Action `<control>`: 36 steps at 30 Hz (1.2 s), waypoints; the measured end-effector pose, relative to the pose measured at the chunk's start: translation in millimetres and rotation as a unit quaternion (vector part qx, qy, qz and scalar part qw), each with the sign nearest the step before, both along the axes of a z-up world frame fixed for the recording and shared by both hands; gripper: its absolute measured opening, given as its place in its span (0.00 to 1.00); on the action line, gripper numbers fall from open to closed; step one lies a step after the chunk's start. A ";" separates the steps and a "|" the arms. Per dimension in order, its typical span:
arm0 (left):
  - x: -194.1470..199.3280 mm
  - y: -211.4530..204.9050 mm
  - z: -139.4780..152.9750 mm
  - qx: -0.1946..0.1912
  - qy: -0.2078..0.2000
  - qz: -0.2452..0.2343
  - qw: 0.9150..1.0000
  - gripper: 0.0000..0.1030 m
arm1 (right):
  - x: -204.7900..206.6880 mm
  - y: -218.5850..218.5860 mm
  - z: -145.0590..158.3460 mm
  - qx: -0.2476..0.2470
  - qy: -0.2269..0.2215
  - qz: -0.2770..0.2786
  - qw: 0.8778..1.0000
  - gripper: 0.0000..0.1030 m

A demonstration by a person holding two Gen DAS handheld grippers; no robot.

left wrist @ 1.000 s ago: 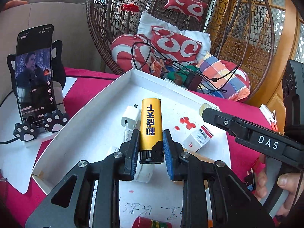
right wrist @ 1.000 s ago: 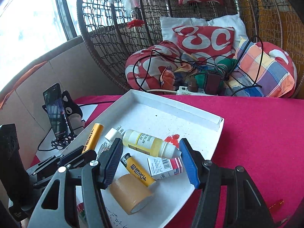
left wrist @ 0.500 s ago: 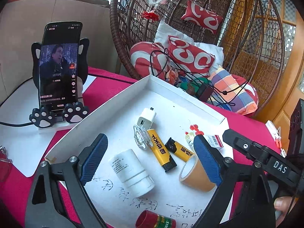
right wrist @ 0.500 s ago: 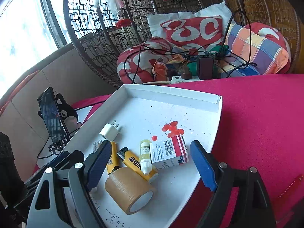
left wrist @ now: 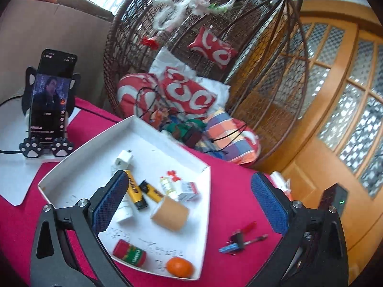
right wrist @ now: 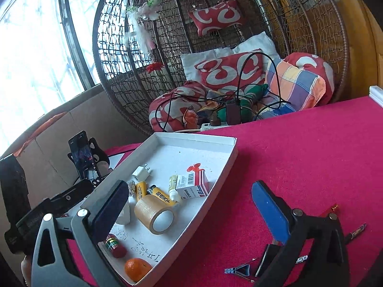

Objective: Organize rigid objects
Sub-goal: 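Lift both open tools away from the tray toward the remaining items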

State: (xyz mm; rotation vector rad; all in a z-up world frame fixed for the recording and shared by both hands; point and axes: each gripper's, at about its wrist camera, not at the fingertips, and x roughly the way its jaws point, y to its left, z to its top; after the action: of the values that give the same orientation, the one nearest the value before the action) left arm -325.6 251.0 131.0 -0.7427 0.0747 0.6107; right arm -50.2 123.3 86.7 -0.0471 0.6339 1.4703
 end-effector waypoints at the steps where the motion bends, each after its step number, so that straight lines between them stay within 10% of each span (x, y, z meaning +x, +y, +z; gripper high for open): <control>1: -14.3 -7.1 18.8 0.004 -0.062 -0.031 0.998 1.00 | 5.7 -7.7 4.8 0.008 0.003 -0.005 1.000 1.00; 6: -84.0 -55.7 112.4 0.074 -0.306 -0.137 0.939 1.00 | 34.6 -48.7 25.7 0.057 0.037 -0.043 0.997 1.00; 13: -139.7 -121.8 199.1 0.161 -0.508 -0.289 0.796 1.00 | 57.9 -77.5 31.3 0.086 0.064 -0.062 0.992 1.00; 15: -143.1 -135.3 213.6 0.176 -0.521 -0.313 0.774 1.00 | 63.6 -80.4 27.8 0.085 0.074 -0.064 0.992 1.00; 19: -138.5 -147.9 233.6 0.188 -0.522 -0.349 0.755 1.00 | 74.4 -86.5 21.7 0.080 0.102 -0.063 0.990 1.00; 36: -119.5 -154.9 230.8 0.157 -0.521 -0.351 0.762 1.00 | 79.4 -107.0 23.9 0.097 0.105 -0.063 0.988 1.00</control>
State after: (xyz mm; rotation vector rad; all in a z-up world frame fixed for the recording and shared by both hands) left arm -445.1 96.0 361.8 -0.5765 -0.7471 -0.5633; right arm 29.2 16.4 110.6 0.2982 0.6493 1.4180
